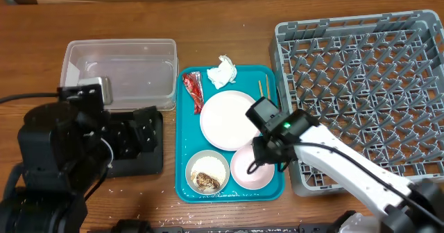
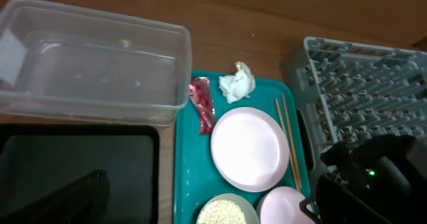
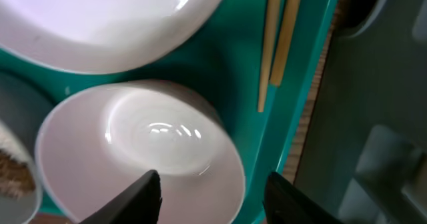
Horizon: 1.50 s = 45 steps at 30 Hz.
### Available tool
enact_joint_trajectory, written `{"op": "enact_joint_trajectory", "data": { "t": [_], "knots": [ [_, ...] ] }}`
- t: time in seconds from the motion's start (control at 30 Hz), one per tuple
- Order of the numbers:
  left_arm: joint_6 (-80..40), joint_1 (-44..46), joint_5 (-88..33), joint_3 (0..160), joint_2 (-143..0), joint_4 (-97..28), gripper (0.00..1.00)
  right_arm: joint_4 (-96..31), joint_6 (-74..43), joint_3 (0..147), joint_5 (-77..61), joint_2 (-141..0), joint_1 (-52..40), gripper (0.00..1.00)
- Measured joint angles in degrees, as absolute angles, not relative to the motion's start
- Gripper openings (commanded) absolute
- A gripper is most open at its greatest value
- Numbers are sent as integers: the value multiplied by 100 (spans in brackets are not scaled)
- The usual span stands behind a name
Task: Sort waste into correct bins and load items into the dishwasher
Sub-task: 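Grasp the pink-rimmed bowl with the right gripper and place it in rack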
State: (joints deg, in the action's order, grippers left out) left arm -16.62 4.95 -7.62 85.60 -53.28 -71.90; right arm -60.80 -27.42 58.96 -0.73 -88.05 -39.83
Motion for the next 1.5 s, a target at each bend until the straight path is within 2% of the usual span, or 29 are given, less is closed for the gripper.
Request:
{"op": "enact_joint_trajectory", "data": {
  "t": [0.07, 0.1, 0.17, 0.23, 0.3, 0.53, 0.8, 0.9, 1.1, 1.2, 1.3, 1.5],
  "knots": [
    [-1682, 495, -659, 8560, -5360, -7310, 100, -6060, -2773, 5896, -8, -9039, -3983, 43],
    [-1684, 495, -617, 8560, -5400, -7352, 100, -6051, -2768, 5894, 30, -9172, -3983, 36],
    [-1688, 495, -567, 8560, -5463, -7402, 100, -6047, -2812, 5892, 51, -9336, -3983, 29],
    [-1704, 495, -528, 8560, -5524, -7437, 100, -6042, -2823, 5887, 71, -9454, -3983, 15],
    [-1706, 495, -517, 8560, -5559, -7465, 100, -6042, -2847, 5883, 95, -9480, -3983, 4],
    [-1706, 495, -484, 8560, -5579, -7507, 100, -6230, -3009, 5931, 196, -9454, -3983, 4],
    [-1708, 495, -482, 8560, -5616, -7507, 100, -6932, -3459, 6687, 1151, -8836, -3983, 4],
    [-1708, 495, -480, 8560, -5616, -7507, 100, -6978, -3605, 7032, 1660, -8346, -3986, 4],
    [-1726, 495, -464, 8560, -5616, -7505, 100, -7039, -4523, 7244, 3789, -7052, -3918, 4],
    [-1728, 495, -464, 8560, -5616, -7509, 100, -7043, -4788, 7251, 4665, -6770, -3524, 4],
    [-1728, 495, -462, 8560, -5616, -7507, 100, -6993, -4912, 7253, 5251, -6823, -2585, 4],
    [-1750, 495, -462, 8560, -5618, -7509, 100, -6447, -4912, 7253, 5529, -7354, -832, 4]
  ]
}}
